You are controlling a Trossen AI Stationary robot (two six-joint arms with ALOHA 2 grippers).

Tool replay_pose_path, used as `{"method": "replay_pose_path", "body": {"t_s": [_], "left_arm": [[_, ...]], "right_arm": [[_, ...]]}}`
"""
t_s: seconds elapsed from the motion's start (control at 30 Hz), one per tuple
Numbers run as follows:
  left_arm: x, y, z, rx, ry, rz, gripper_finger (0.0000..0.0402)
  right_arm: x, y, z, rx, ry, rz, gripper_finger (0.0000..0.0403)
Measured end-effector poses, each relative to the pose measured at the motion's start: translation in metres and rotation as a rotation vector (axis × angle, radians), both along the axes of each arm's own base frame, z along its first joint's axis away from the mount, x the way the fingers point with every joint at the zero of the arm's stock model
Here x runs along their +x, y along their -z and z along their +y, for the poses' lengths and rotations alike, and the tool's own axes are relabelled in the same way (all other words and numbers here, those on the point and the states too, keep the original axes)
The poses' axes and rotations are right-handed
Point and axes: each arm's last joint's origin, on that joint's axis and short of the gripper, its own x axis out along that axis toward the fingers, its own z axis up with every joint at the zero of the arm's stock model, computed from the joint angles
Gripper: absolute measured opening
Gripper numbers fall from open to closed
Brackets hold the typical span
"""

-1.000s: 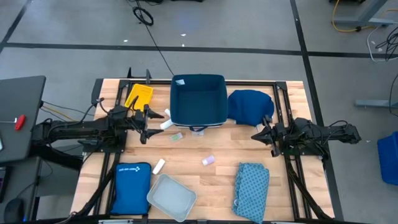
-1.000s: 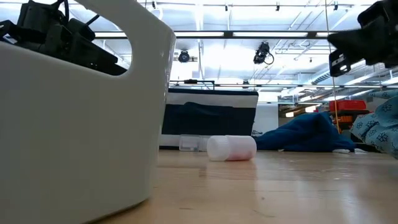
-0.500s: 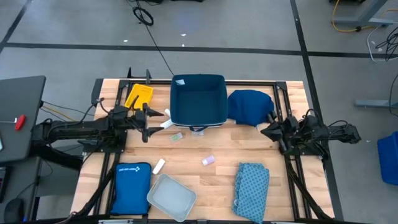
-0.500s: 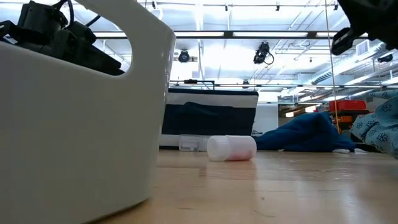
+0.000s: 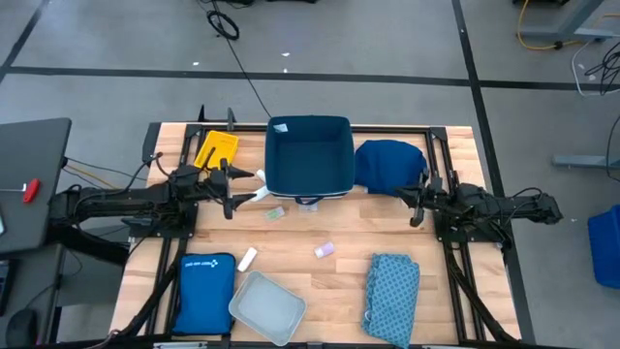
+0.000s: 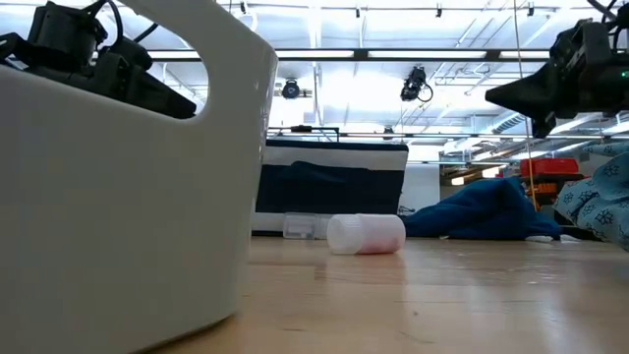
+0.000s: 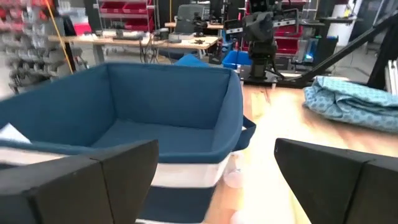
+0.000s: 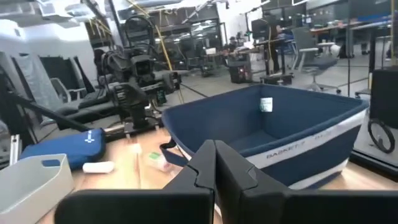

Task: Pick & place medical supplies in basket/bin
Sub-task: Put the dark blue patient gown into the blue laundry bin

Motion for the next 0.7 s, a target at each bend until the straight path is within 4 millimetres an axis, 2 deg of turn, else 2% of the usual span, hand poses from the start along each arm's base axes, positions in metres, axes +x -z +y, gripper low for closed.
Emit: {"method": "replay_pose_path", "body": {"t_s": [0.17, 0.4, 0.53, 0.7], "left_arm": [[0.0, -0.002, 0.0, 0.058, -0.008, -0.005, 0.0324], [0.0, -0.001, 0.0, 0.005, 0.0, -0.012, 0.0324], [0.0, -0.001, -0.001, -0.031, 0.017, -0.021, 0.0324], [0.0, -0.001, 0.0, -0.041, 0.005, -0.023, 0.0324]], "right_arm": [[0.002, 0.003, 0.0, 0.003, 0.012, 0.032, 0.0005], [0.008, 0.011, 0.0, 0.009, 0.01, 0.128, 0.0013], [0.012, 0.016, 0.001, 0.044, -0.008, 0.182, 0.0075], [0.019, 0.014, 0.001, 0.064, -0.009, 0.153, 0.0204]]}}
